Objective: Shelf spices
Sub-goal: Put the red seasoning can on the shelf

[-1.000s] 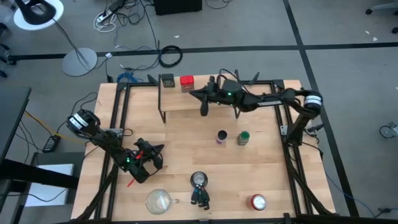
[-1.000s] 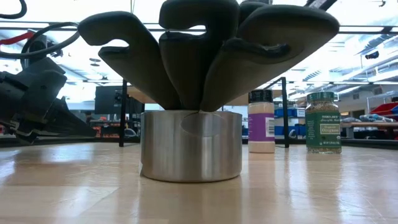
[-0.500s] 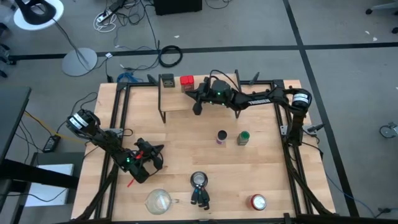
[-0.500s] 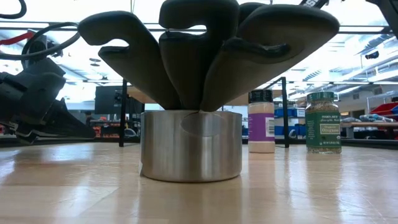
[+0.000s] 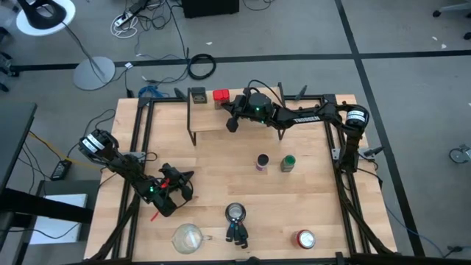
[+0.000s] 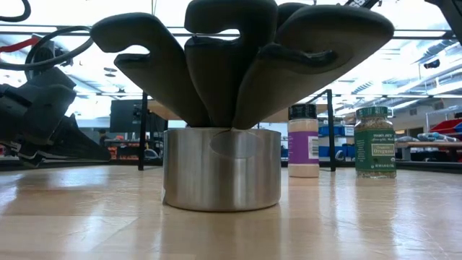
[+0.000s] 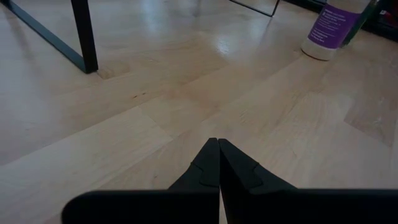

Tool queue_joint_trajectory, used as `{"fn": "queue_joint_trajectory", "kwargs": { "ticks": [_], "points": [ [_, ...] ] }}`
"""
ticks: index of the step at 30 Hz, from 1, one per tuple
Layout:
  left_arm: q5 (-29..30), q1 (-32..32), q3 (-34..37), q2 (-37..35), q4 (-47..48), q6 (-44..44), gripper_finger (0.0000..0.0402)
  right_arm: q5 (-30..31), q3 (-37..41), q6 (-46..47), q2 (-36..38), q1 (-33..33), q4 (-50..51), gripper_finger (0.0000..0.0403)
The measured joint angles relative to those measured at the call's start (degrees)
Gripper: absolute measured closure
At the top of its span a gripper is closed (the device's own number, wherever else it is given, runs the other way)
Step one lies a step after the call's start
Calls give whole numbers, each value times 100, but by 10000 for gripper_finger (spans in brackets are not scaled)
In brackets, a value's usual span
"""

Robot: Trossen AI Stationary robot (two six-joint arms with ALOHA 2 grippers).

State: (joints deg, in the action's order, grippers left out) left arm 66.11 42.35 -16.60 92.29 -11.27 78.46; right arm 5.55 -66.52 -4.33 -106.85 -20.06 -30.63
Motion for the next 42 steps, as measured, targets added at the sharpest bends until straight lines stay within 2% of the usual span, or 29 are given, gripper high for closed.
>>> {"fn": "queue_joint_trajectory", "kwargs": {
  "ticks": [5,26,42],
  "points": [
    [0,0,0,0,0,0,398,236,0,-87,0,-3,-34,403],
    [2,1,0,0,0,2,398,93,7,-71,0,73,-307,403],
    [2,0,0,0,-20,2,398,733,9,-68,0,103,-449,403]
  ]
}}
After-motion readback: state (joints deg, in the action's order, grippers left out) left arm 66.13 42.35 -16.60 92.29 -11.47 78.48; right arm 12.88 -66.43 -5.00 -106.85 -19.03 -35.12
